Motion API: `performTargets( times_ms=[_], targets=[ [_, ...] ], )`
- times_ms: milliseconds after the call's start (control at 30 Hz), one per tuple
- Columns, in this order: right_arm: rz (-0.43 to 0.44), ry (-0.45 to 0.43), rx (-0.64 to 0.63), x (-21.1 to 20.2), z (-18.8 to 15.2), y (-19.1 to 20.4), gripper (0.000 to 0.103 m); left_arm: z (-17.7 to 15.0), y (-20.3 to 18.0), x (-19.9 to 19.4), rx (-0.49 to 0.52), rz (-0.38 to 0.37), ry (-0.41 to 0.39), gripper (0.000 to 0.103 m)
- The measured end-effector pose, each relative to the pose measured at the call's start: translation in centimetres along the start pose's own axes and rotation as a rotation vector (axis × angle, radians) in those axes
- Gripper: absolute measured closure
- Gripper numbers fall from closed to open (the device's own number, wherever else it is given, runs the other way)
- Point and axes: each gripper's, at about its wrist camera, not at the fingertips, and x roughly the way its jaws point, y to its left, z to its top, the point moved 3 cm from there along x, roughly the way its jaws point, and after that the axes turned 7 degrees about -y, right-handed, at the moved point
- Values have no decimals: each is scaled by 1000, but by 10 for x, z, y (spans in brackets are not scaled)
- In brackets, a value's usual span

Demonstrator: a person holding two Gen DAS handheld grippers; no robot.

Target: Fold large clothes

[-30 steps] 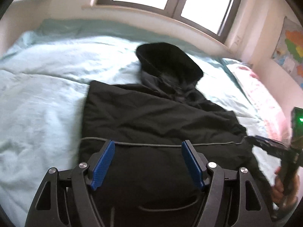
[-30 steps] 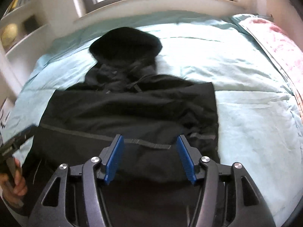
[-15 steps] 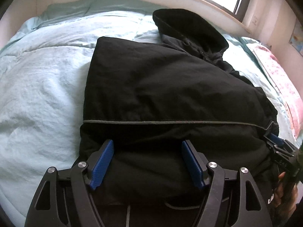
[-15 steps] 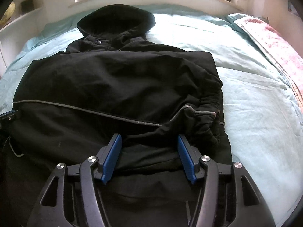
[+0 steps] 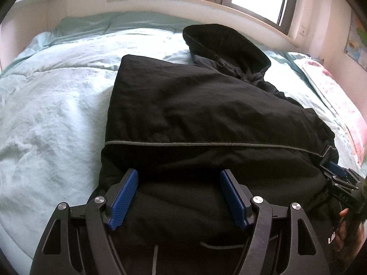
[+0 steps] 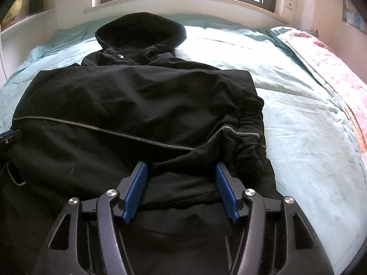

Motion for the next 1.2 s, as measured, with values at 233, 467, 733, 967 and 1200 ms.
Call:
performTargets(
  times_ms=[233,467,733,967,1200],
  targets=[
    [4,57,8,4,6,0,40,10,-7,6,29,38,66,27],
    [73,305,97,-10,44,-7,39,79,-19,-54,13,-26,126,27],
    [94,191,117,-67,167,-23,39,181,-10,-82,-83,-60,76,27],
    [91,61,73,-68,265,-23,39,243,-26,-73,-37,-60,0,27],
    [137,124,127,5,295,-18,39,273,-21,7,-22,-50,71,27]
  ],
)
